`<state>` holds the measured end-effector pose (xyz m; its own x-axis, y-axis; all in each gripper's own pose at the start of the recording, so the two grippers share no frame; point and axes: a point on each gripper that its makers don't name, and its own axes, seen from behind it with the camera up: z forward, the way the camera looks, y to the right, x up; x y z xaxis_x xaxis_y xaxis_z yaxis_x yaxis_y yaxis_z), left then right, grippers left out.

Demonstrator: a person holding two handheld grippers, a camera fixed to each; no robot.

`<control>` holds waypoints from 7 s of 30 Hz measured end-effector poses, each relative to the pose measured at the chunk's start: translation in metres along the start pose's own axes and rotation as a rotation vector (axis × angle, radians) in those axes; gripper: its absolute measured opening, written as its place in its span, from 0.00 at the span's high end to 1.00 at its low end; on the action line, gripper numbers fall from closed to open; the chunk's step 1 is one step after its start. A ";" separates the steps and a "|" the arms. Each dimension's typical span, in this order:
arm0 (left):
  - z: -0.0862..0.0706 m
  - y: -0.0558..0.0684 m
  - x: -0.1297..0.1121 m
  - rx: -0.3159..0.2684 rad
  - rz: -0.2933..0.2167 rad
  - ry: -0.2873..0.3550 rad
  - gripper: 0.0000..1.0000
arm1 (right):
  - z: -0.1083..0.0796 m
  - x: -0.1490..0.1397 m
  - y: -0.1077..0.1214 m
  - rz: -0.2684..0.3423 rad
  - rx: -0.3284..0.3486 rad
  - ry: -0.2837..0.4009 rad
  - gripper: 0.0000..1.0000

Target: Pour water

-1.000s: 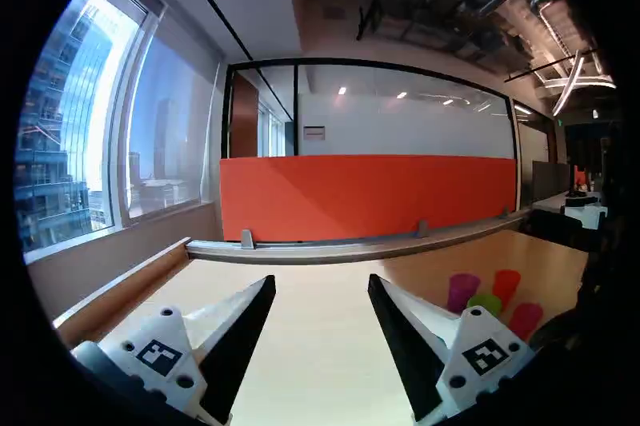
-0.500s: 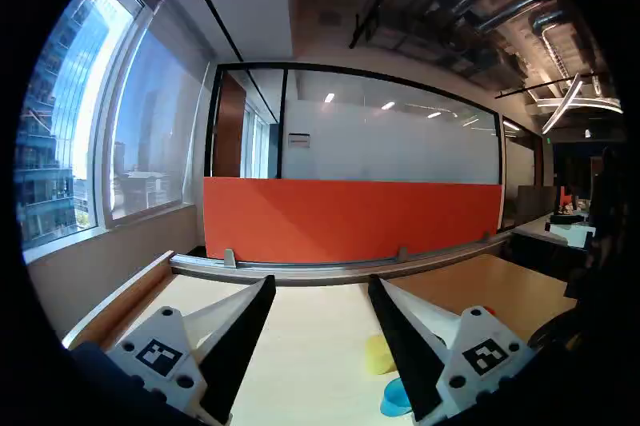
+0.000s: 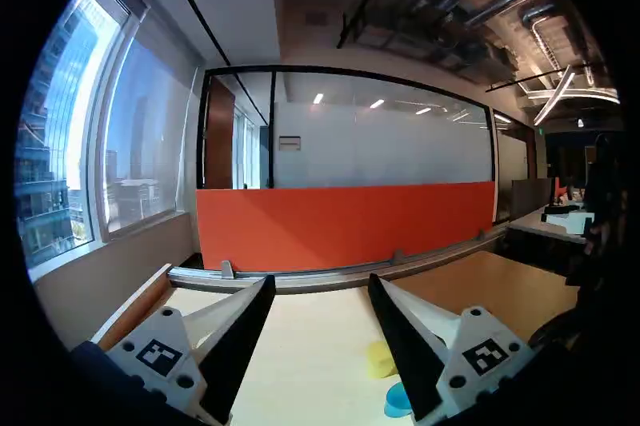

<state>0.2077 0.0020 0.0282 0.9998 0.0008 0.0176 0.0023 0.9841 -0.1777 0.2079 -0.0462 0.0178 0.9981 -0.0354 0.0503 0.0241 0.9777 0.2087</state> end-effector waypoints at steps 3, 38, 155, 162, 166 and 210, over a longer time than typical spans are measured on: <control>0.000 0.005 0.001 -0.023 0.002 -0.001 0.15 | 0.001 -0.003 -0.005 -0.006 0.022 -0.008 0.00; -0.014 0.061 0.015 -0.292 -0.034 0.034 0.15 | -0.005 -0.004 -0.086 0.002 0.390 0.005 0.00; 0.001 0.133 -0.295 -0.613 0.265 -0.673 0.14 | 0.037 -0.132 -0.134 -0.191 0.542 -0.341 0.00; 0.006 0.137 -0.301 -0.624 0.263 -0.684 0.15 | 0.043 -0.142 -0.138 -0.192 0.551 -0.362 0.00; 0.008 0.140 -0.304 -0.630 0.264 -0.695 0.15 | 0.046 -0.148 -0.142 -0.193 0.561 -0.374 0.00; 0.027 0.145 -0.299 -0.605 0.221 -0.694 0.16 | 0.063 -0.224 -0.165 -0.227 0.619 -0.537 0.00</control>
<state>-0.0915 0.1494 0.0240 0.7455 0.4732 0.4693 0.0173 0.6902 -0.7234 -0.0228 -0.2128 0.0338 0.8065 -0.4634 0.3671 0.0289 0.6511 0.7584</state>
